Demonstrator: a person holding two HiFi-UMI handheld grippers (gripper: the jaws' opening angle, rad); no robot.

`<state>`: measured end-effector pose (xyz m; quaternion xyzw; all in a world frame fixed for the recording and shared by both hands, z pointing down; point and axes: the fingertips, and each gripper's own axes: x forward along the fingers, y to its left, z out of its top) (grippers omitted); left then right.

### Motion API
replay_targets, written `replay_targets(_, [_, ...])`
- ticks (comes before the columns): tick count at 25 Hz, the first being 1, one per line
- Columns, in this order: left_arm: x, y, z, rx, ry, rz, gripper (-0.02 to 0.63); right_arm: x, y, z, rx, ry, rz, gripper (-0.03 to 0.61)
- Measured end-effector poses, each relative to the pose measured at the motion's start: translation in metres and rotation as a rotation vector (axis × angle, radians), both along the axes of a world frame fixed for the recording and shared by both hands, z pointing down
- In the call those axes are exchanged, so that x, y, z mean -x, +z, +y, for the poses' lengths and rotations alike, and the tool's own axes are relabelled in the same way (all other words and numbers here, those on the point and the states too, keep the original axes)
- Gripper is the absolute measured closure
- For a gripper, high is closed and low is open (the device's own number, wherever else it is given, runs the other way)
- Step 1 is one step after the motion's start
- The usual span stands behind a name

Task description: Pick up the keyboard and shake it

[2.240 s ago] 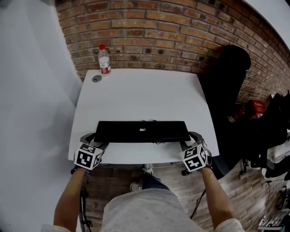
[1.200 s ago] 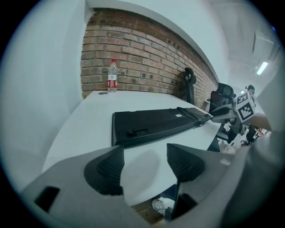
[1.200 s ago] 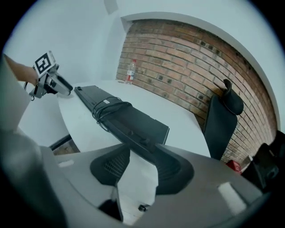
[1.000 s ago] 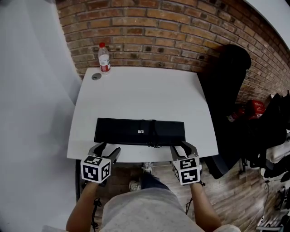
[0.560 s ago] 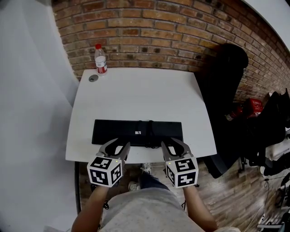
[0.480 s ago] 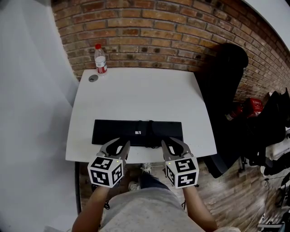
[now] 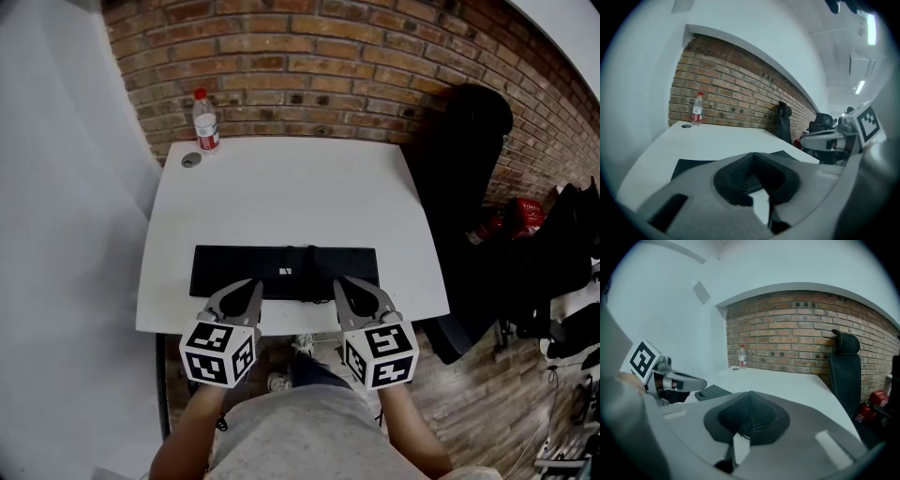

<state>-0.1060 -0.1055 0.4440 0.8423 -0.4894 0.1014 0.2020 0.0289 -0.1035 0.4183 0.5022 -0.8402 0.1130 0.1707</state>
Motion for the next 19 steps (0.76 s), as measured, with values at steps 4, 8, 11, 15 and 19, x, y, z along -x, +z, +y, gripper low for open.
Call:
replay_targets(4, [0.0032,-0.0007,-0.0018,0.004,-0.006,-0.002,0.620,-0.0011,-0.0008,-0.0010,0.000,0.003,-0.006,0.569])
replay_targets(8, [0.0041,0.0002,-0.0015,0.008,-0.009,-0.002,0.620,-0.0018,0.0001,0.0002,0.003,0.000,-0.006,0.569])
replay_targets(11, [0.0047,0.0021,-0.0021,0.011,-0.008,-0.003,0.620,-0.0011,0.0010,-0.0001,0.003,-0.003,-0.004,0.569])
replay_targets(15, [0.0034,0.0043,-0.0015,0.017,-0.006,0.000,0.620,-0.0018,0.0021,-0.0003,0.005,-0.005,-0.004,0.569])
replay_targets(19, [0.0033,0.0053,-0.0014,0.023,-0.001,0.001,0.620,0.0000,0.0030,-0.0008,0.010,-0.008,-0.007,0.569])
